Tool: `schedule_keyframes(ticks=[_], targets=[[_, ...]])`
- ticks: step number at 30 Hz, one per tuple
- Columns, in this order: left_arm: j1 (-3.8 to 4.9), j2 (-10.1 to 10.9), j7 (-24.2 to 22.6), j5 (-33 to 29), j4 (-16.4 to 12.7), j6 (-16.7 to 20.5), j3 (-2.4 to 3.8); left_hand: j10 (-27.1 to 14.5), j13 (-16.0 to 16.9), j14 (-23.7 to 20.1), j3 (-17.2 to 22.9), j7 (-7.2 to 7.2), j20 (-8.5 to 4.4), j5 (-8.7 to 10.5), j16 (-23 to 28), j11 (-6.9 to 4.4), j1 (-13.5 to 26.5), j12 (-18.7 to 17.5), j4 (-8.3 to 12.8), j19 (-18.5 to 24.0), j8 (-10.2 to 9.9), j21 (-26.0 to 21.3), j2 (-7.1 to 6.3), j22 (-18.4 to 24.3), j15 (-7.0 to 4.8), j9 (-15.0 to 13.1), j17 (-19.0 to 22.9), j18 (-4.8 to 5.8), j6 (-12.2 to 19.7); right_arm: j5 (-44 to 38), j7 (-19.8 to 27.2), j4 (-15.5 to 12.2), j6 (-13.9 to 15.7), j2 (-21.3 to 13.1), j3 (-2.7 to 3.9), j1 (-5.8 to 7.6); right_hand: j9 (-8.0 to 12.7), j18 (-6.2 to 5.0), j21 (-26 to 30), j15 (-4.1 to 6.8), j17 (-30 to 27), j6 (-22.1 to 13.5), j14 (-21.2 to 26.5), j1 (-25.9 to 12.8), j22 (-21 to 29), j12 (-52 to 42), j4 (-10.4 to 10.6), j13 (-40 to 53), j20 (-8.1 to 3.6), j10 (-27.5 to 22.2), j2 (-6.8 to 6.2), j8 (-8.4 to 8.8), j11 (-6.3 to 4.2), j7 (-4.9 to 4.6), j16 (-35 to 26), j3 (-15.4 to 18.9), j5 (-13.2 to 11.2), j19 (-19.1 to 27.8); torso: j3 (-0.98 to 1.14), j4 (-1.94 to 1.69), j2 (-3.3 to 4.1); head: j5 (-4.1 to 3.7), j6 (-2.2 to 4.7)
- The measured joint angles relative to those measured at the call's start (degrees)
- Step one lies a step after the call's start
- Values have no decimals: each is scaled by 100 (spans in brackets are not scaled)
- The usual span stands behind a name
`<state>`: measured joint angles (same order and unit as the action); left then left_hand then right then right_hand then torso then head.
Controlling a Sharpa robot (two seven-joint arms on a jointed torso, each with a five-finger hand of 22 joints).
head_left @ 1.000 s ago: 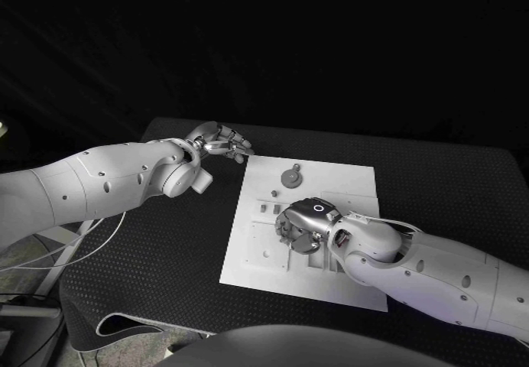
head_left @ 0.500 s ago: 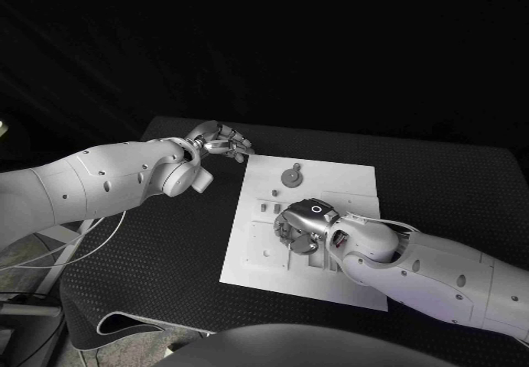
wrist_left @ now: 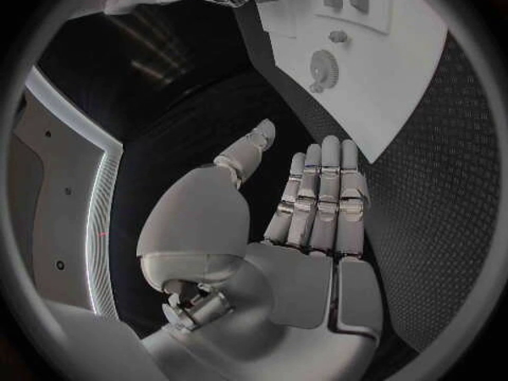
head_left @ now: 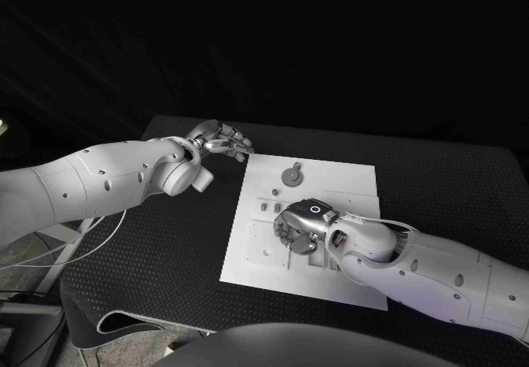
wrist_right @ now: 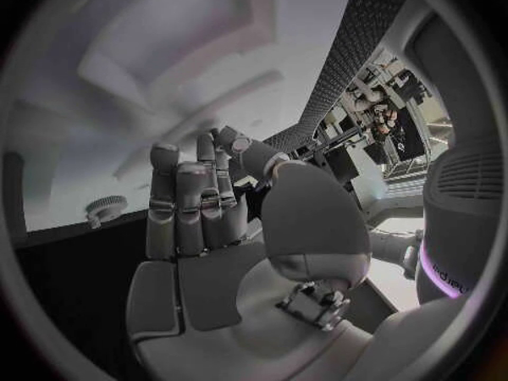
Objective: Assemble the parts on the task board
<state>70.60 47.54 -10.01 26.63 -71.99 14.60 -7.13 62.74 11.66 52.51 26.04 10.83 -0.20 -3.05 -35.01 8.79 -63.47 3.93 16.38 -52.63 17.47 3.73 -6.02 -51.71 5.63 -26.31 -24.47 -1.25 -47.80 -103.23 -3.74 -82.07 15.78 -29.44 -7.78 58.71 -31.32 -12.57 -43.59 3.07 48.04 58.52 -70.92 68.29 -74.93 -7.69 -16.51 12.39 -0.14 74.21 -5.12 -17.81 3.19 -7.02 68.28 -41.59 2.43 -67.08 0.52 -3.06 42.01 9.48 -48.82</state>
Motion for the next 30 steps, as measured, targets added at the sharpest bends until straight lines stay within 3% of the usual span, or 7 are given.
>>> schedule_keyframes(ticks=[3,7,10,16,23,25,30], targets=[[0,7,0,0,-2,0,0,0,0,0,0,0,0,0,0,0,0,0,0,0,0,0,0,0,0,0,0,0,0,30,22,12,26,-9,-6,0,37,3,0,-25,31,-229,44,-84,0,127,1,-28,-14,-189,-84,135,82,-59,0,-1,0,37,1,1,-1,-4,0],[0,12,4,0,-2,0,0,0,0,0,-16,0,0,0,23,0,0,0,16,0,0,0,0,6,0,0,-6,0,0,91,63,26,100,-30,-11,-5,133,16,0,-197,69,-519,74,-191,0,352,0,-140,-15,-537,-356,308,195,-177,1,147,24,77,2,3,-2,-8,5],[0,11,5,0,-2,0,0,0,-6,0,-16,0,0,0,23,0,0,0,16,0,0,0,0,6,0,0,-7,0,0,136,89,27,156,-49,-17,-9,180,33,33,-282,97,-691,159,-264,1,415,-6,-226,6,-749,-467,380,253,-262,0,318,24,125,5,3,-2,-12,10],[0,10,5,0,1,0,0,0,-5,0,-16,0,0,0,23,0,0,0,16,0,0,0,0,11,0,-1,-13,0,0,209,120,-29,241,-140,-26,-18,212,115,60,-374,126,-855,252,-301,1,444,0,-306,54,-989,-598,417,330,-272,0,477,24,187,9,3,-2,-18,18],[0,13,5,0,8,1,0,0,-10,0,-15,0,0,0,23,0,0,0,16,0,0,0,0,17,0,4,-19,0,0,294,148,-300,392,-395,-27,18,222,120,66,-408,147,-937,287,-281,1,408,15,-339,68,-1086,-620,440,389,-242,1,538,24,220,15,8,-1,-34,48],[0,12,5,0,10,1,0,0,-10,0,-15,0,0,0,23,0,0,0,16,0,0,0,0,17,0,4,-19,0,0,337,169,-408,456,-520,20,96,222,121,66,-408,158,-938,287,-281,1,375,21,-340,68,-1086,-620,440,389,-242,19,558,24,220,17,10,-1,-51,72],[0,19,5,-1,23,1,0,0,-10,0,-15,0,0,0,23,0,0,0,16,0,0,0,0,17,0,4,-24,0,0,446,200,-643,568,-847,227,350,222,120,66,-390,169,-938,224,-281,1,329,22,-319,75,-1065,-620,440,411,-242,63,595,24,183,21,19,0,-125,154]])
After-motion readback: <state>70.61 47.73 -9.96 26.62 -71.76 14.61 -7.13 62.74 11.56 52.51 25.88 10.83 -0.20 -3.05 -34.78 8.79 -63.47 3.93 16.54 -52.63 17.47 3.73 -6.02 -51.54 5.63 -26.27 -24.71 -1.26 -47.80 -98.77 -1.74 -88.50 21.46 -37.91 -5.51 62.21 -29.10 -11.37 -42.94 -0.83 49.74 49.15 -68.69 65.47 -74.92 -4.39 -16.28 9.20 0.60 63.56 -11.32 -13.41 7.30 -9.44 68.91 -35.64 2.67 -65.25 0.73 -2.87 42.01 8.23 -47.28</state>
